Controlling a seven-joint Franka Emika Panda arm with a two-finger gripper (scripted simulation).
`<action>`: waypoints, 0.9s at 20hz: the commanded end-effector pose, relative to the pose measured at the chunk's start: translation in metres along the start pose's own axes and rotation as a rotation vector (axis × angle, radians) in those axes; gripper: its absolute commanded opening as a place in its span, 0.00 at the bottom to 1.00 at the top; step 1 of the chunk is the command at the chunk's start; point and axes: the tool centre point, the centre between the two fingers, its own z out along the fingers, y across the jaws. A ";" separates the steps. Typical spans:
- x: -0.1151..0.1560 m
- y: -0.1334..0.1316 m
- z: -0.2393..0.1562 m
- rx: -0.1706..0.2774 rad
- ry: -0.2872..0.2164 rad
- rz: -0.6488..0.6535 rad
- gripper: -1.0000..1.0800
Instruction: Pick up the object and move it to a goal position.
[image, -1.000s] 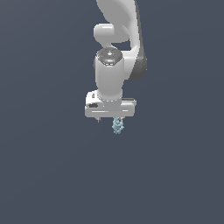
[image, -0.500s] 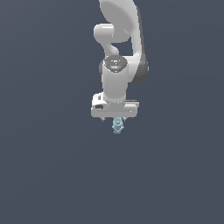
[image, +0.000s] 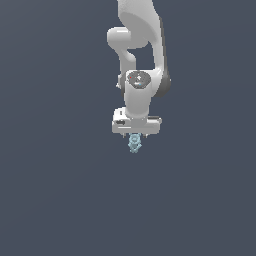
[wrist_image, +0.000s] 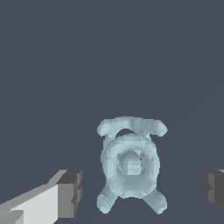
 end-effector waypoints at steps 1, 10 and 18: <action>-0.003 -0.002 0.003 0.000 0.000 0.005 0.96; -0.003 -0.001 0.019 0.000 -0.001 0.003 0.96; -0.004 -0.002 0.051 0.000 0.000 0.005 0.96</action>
